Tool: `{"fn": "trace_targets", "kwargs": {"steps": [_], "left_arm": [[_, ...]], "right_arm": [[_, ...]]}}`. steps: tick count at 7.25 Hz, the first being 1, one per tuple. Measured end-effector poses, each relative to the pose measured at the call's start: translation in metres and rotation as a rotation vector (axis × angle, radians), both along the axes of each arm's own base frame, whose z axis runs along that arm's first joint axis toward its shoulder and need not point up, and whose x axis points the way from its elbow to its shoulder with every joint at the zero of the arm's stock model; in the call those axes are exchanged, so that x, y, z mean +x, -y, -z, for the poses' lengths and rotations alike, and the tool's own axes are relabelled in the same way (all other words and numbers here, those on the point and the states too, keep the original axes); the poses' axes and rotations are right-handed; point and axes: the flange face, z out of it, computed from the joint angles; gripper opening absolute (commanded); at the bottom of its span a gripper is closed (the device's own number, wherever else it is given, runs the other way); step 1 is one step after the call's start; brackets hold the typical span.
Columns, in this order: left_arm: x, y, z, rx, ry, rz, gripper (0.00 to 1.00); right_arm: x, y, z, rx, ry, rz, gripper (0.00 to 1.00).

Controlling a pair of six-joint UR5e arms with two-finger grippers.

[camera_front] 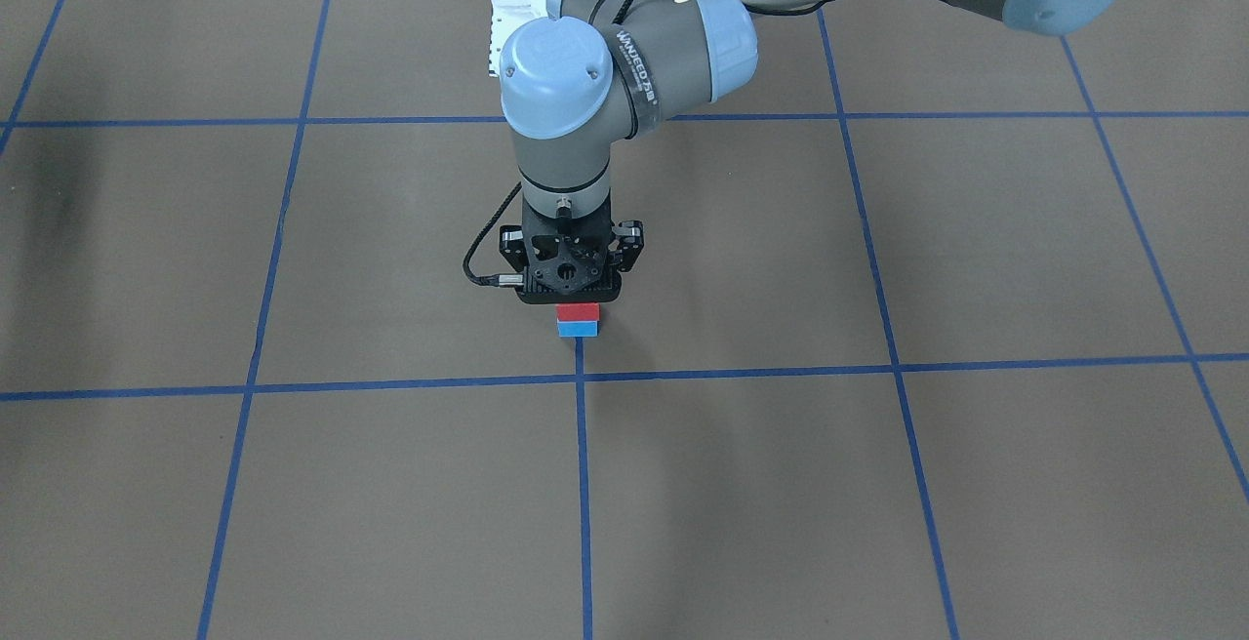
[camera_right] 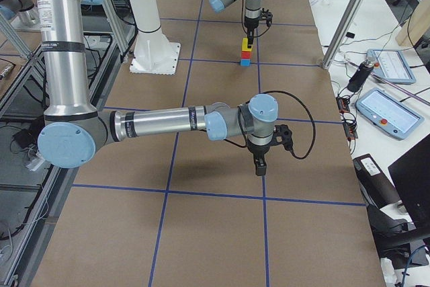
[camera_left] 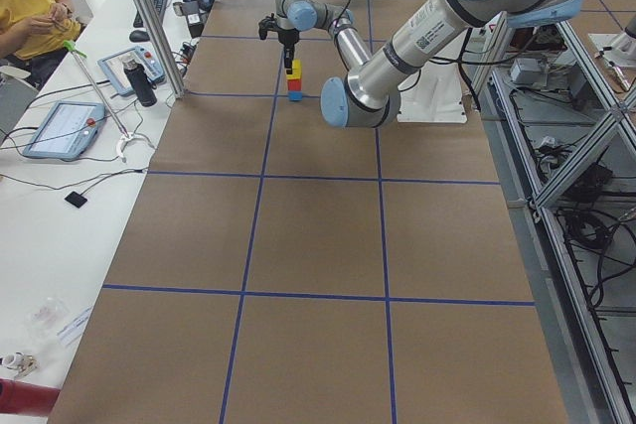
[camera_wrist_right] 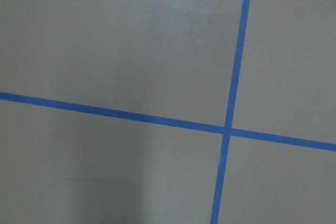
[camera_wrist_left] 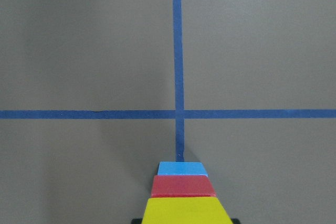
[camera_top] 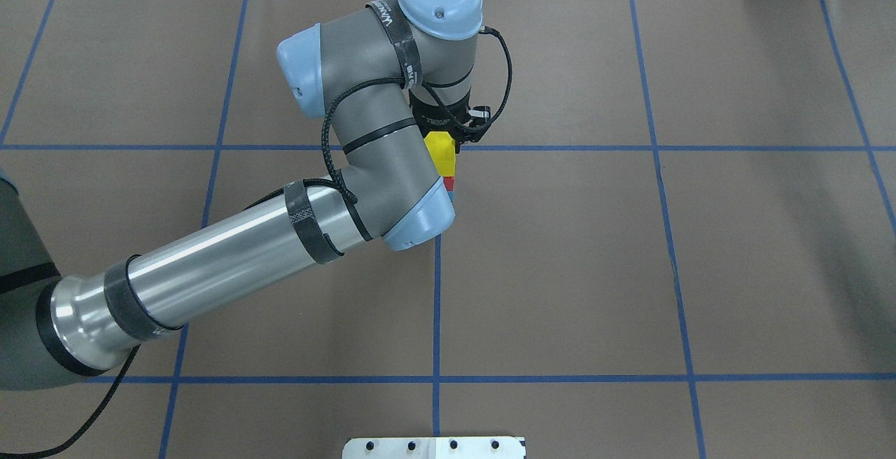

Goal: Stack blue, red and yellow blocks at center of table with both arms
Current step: 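Lower the yellow cube onto the red cube and open the left gripper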

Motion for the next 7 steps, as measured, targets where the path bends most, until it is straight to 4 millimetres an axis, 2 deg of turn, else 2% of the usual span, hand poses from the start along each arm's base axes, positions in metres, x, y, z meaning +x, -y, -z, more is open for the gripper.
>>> {"fn": "trace_targets", "kwargs": {"steps": [1,2,3,4,7], "left_arm": [[0.0006,-0.0005,-0.0003,0.000,0.000,-0.001,0.00],[0.0015,-0.0014,-0.0008,0.000,0.001,-0.002,0.06],[0.0028,-0.0028,-0.0009,0.000,0.001,-0.005,0.22],[0.0043,-0.0044,-0.0009,0.001,0.000,-0.008,0.32],[0.0055,-0.0055,-0.0011,0.005,-0.001,-0.012,0.33]], "right_arm": [[0.0000,0.0000,0.0003,0.000,0.001,0.000,1.00],[0.0000,0.0000,0.0004,0.000,0.001,0.000,1.00],[0.0000,0.0000,0.0002,0.000,0.000,0.000,1.00],[-0.0001,0.0000,0.0000,0.000,0.000,0.000,1.00],[0.0000,0.0000,-0.0005,0.001,0.000,0.002,1.00]]}}
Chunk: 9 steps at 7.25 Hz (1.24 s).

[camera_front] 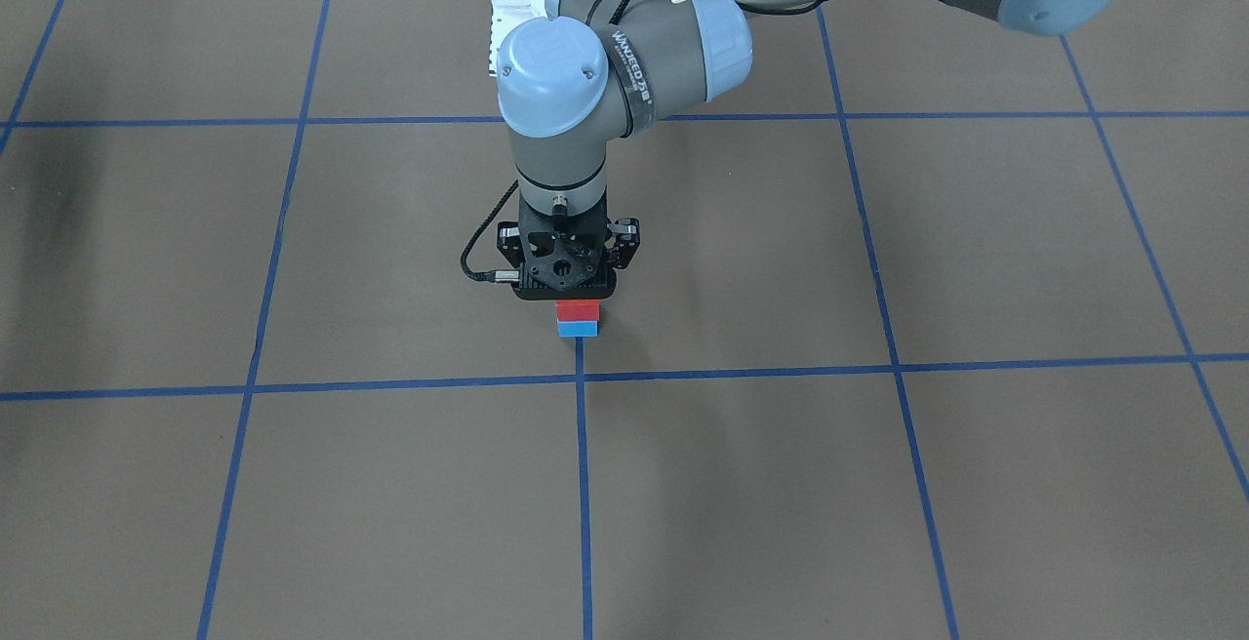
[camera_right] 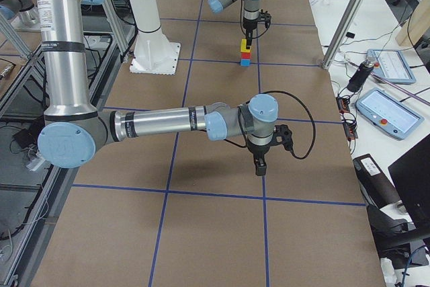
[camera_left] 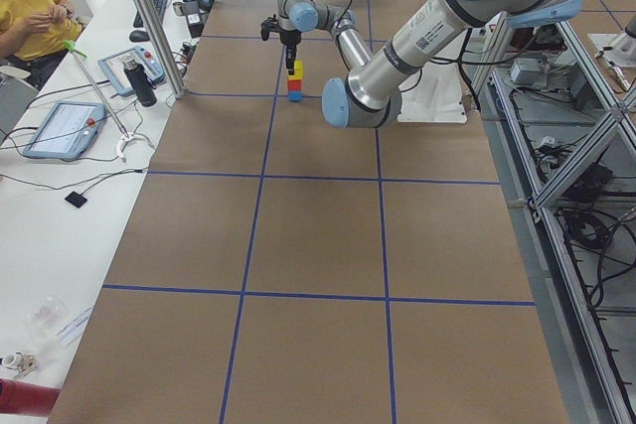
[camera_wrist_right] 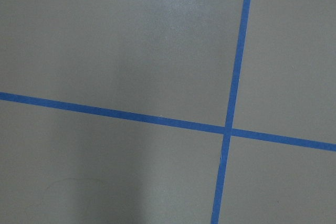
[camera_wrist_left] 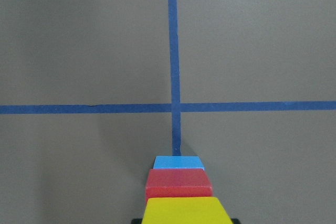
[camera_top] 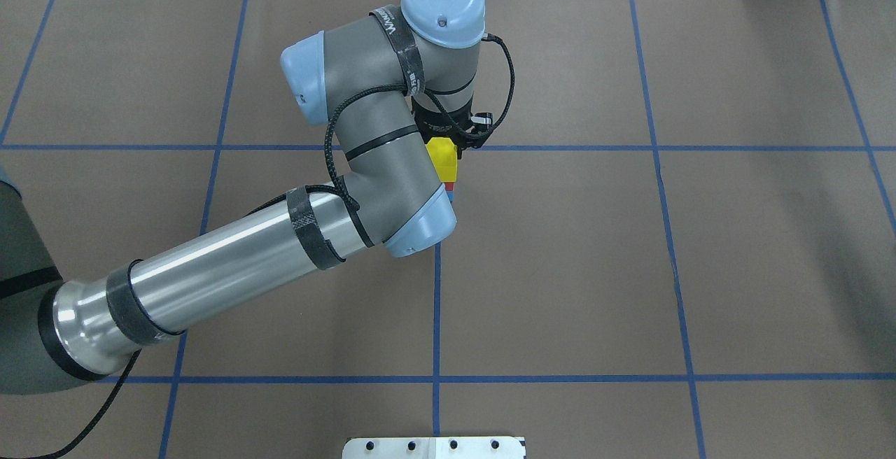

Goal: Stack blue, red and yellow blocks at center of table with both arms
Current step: 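Lower the yellow cube onto the red cube and open the left gripper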

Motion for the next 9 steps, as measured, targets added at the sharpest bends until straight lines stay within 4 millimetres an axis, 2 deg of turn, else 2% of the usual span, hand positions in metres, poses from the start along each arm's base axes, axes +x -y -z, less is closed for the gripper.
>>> {"fn": "trace_targets", "kwargs": {"steps": [4,5,6,7,9], "left_arm": [[0.0006,0.0003,-0.0005,0.002,0.002,-0.003,0.32],[0.0007,0.0004,-0.0007,0.001,0.002,-0.003,0.47],[0.0006,0.0005,-0.0010,0.001,0.003,-0.003,0.79],[0.0003,0.0010,-0.0022,0.000,0.004,-0.002,0.99],[-0.0003,0.0010,-0.0031,0.002,0.003,-0.001,1.00]], "right_arm": [[0.0000,0.0000,0.0002,-0.002,0.000,-0.002,1.00],[0.0000,0.0000,0.0005,-0.001,0.000,-0.003,1.00],[0.0000,0.0000,0.0006,-0.001,0.000,-0.003,1.00],[0.0000,0.0000,0.0006,-0.001,0.000,-0.003,1.00],[0.0000,0.0000,0.0009,0.000,0.001,-0.002,1.00]]}}
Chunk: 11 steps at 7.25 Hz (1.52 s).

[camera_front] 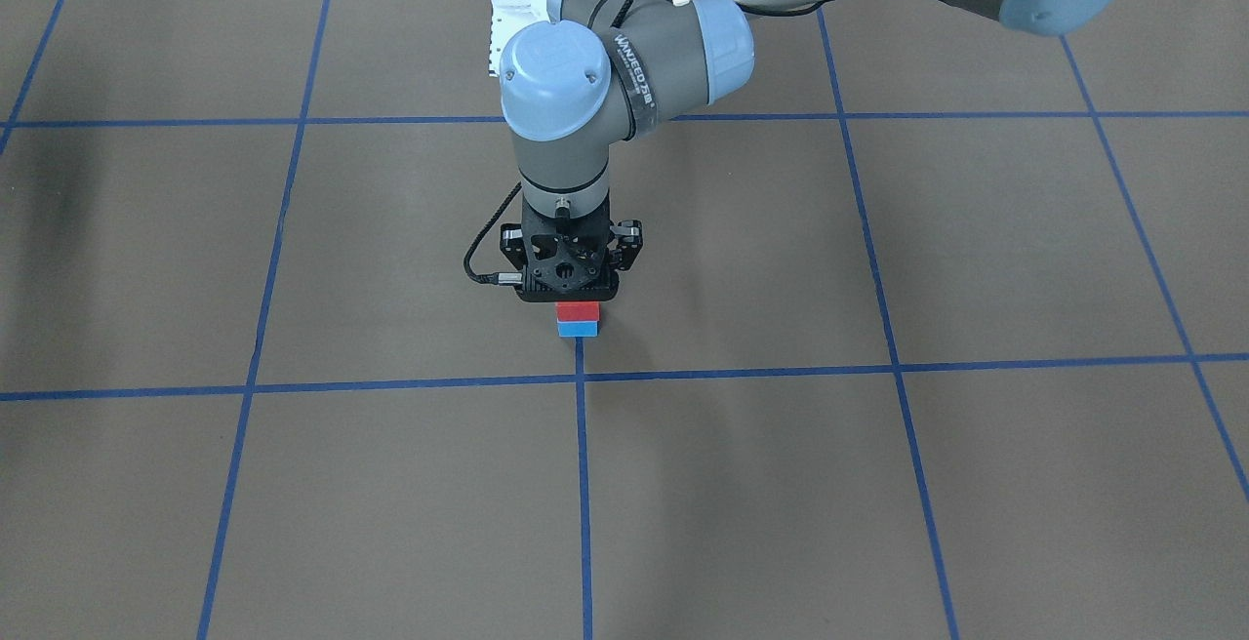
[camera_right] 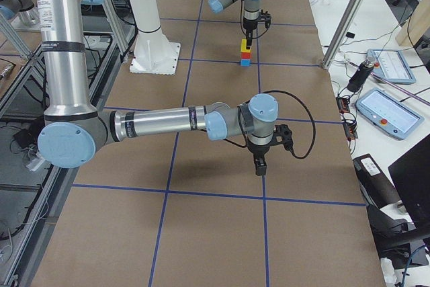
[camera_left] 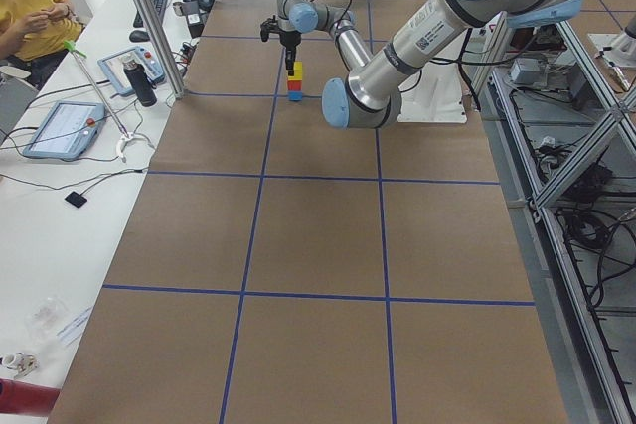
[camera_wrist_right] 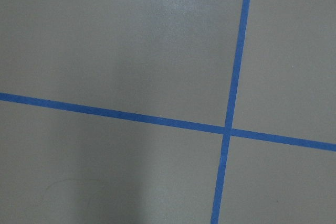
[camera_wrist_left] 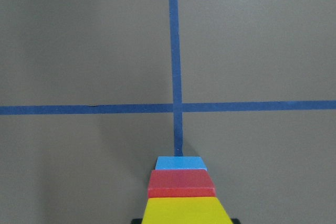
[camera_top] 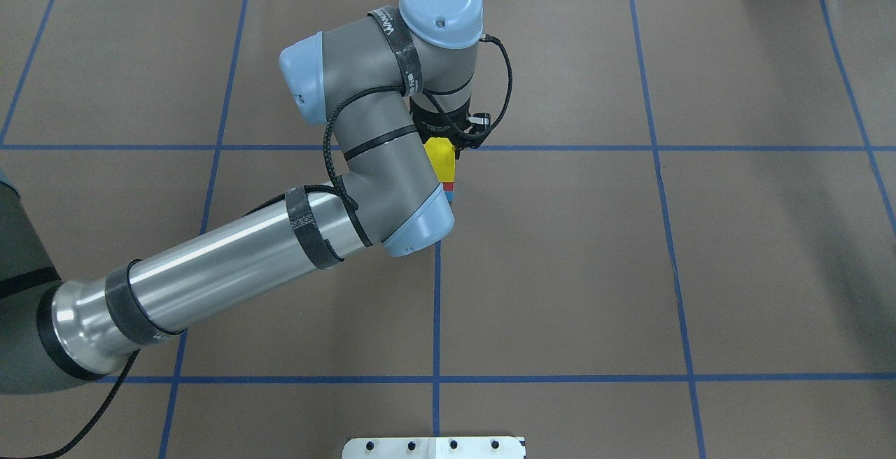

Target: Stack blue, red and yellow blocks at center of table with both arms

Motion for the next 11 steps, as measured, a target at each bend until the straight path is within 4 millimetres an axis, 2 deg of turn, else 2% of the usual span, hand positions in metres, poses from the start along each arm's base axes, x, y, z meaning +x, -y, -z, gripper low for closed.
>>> {"fn": "trace_targets", "kwargs": {"steps": [2,3,4,5,6,7,9,11], "left_arm": [[-0.004,-0.002,0.006,0.014,-0.009,0.002,1.00],[-0.013,-0.002,0.014,0.027,-0.024,0.006,1.00],[-0.027,-0.001,0.018,0.044,-0.035,0.009,1.00],[-0.053,0.000,0.006,0.074,-0.034,0.000,1.00],[-0.095,0.000,-0.021,0.127,-0.019,-0.024,1.00],[-0.153,0.001,-0.061,0.188,0.000,-0.071,1.00],[-0.287,0.018,-0.158,0.255,0.011,-0.185,1.00],[-0.409,0.030,-0.273,0.287,0.075,-0.252,1.00]], "right_arm": [[0.000,0.000,-0.001,-0.001,-0.001,0.000,1.00],[0.000,0.000,-0.001,-0.001,-0.001,0.001,1.00],[0.000,0.000,-0.002,-0.001,-0.001,0.002,1.00],[0.000,-0.001,-0.004,-0.003,-0.002,0.004,1.00],[0.001,-0.004,-0.008,-0.012,-0.004,0.004,1.00],[0.002,-0.010,-0.019,-0.032,-0.007,0.004,1.00],[0.004,-0.023,-0.045,-0.081,-0.014,0.004,1.00],[0.012,-0.033,-0.062,-0.114,-0.019,-0.006,1.00]]}}
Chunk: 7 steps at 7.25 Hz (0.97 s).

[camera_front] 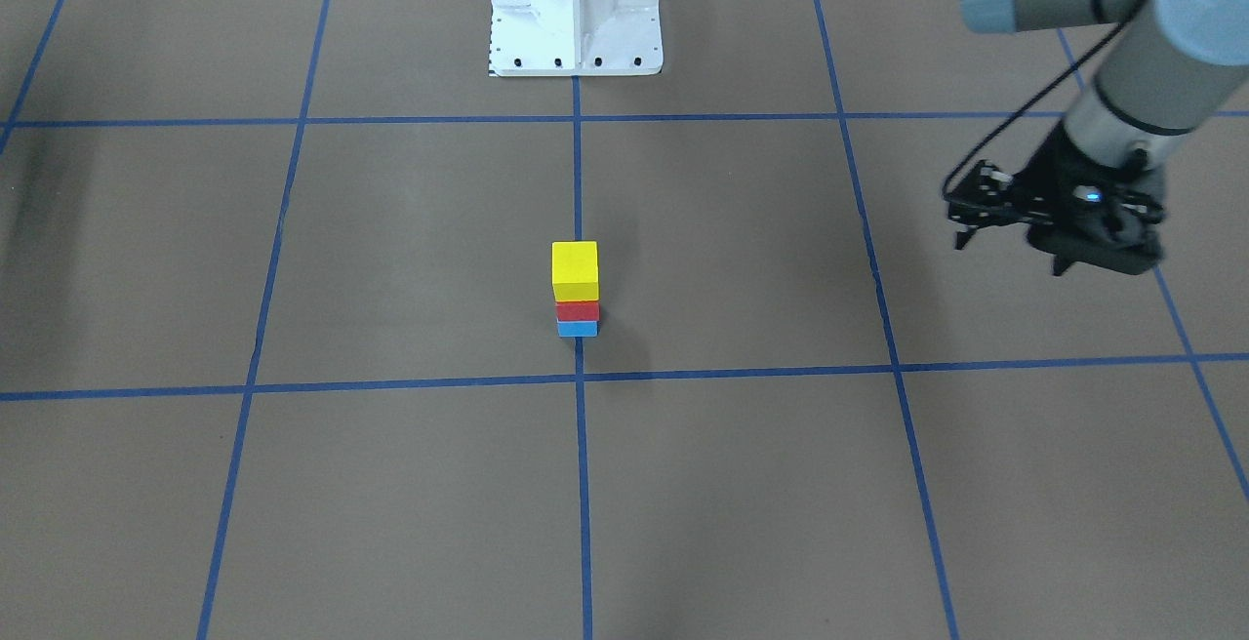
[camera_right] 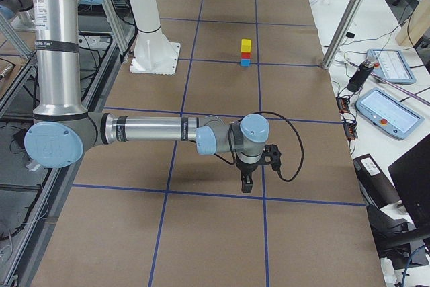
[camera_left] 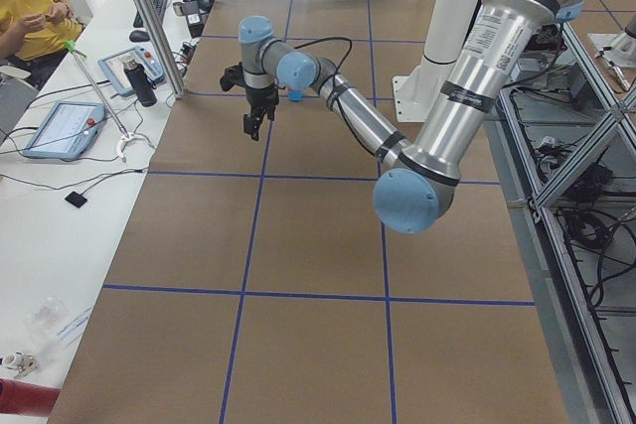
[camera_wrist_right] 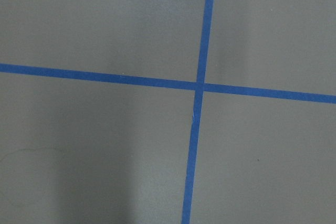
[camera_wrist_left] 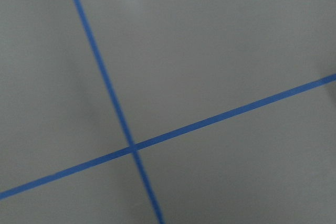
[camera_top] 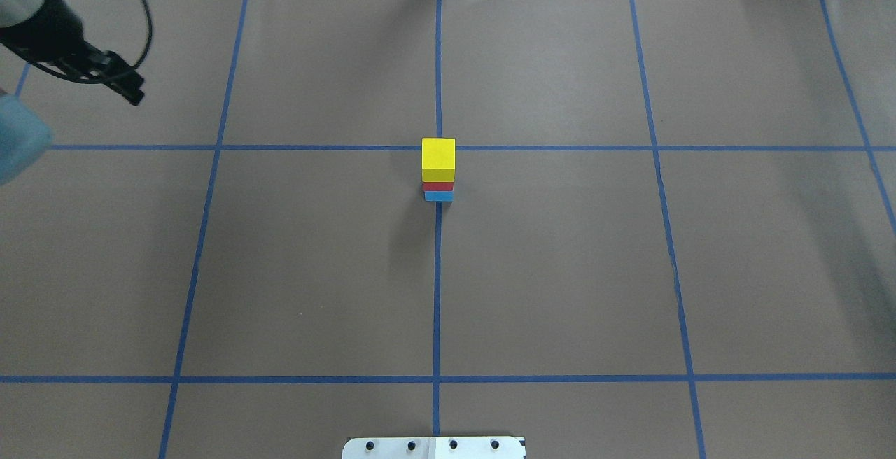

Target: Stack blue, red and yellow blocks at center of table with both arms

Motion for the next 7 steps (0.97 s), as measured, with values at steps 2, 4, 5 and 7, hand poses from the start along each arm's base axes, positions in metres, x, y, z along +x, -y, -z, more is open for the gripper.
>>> {"fn": "trace_targets", "kwargs": {"steps": [2,4,5,7], "left_arm": [[-0.100,-0.015,-0.112,-0.056,0.063,0.016,1.00],[-0.189,-0.042,-0.213,-0.040,0.065,0.070,1.00],[-0.214,-0.055,-0.247,-0.053,0.036,0.087,1.00],[-0.239,-0.079,-0.280,-0.089,-0.023,0.115,1.00]], "right_arm": [[0.027,-0.004,-0.001,0.005,0.004,-0.044,1.00],[0.054,-0.005,0.004,0.002,0.017,-0.097,1.00],[0.059,0.000,0.009,-0.016,0.012,-0.106,1.00],[0.063,0.017,0.023,-0.039,-0.039,-0.110,1.00]]}}
